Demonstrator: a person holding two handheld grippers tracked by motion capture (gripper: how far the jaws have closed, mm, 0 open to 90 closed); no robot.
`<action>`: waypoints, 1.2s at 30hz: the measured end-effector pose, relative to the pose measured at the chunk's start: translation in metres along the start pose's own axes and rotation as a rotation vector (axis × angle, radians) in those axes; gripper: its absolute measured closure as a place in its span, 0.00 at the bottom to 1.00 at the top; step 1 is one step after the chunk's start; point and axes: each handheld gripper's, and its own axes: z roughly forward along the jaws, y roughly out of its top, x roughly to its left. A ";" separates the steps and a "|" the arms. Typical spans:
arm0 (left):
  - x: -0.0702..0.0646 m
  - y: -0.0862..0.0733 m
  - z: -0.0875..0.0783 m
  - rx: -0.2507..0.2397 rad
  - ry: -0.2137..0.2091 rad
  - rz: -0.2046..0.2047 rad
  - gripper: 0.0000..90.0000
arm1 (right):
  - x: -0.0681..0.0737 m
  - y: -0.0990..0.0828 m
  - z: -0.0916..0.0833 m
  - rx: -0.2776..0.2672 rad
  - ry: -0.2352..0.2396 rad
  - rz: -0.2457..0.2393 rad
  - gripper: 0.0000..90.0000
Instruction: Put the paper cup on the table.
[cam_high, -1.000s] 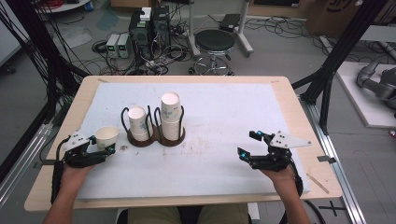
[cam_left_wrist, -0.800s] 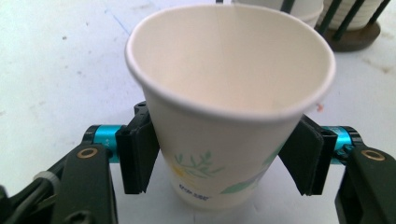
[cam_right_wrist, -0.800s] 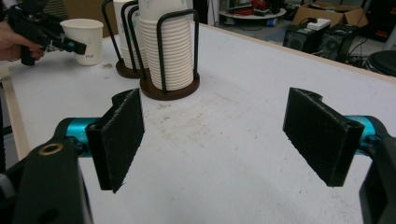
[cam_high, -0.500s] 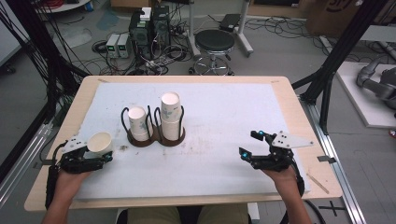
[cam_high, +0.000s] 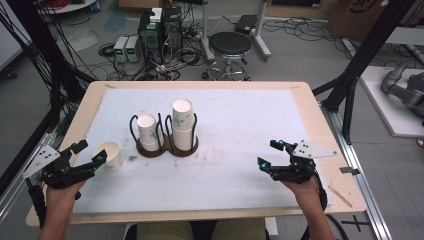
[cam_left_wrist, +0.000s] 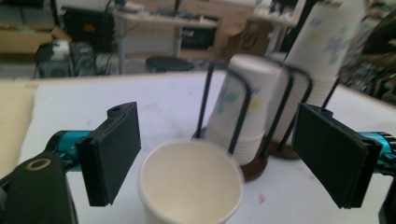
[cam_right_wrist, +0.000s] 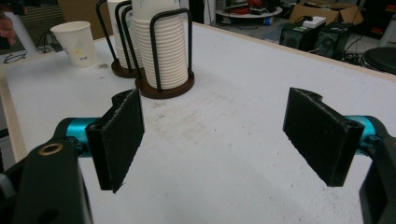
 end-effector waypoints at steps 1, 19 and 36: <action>-0.003 0.002 0.001 -0.011 -0.012 0.011 0.18 | 0.000 0.000 0.000 0.002 0.000 0.003 0.23; -0.057 0.007 0.050 -0.025 -0.251 0.104 0.19 | -0.010 -0.005 -0.002 0.039 -0.092 0.016 0.23; -0.069 -0.003 0.060 -0.002 -0.280 0.144 0.19 | -0.003 -0.006 -0.007 0.048 -0.112 0.019 0.23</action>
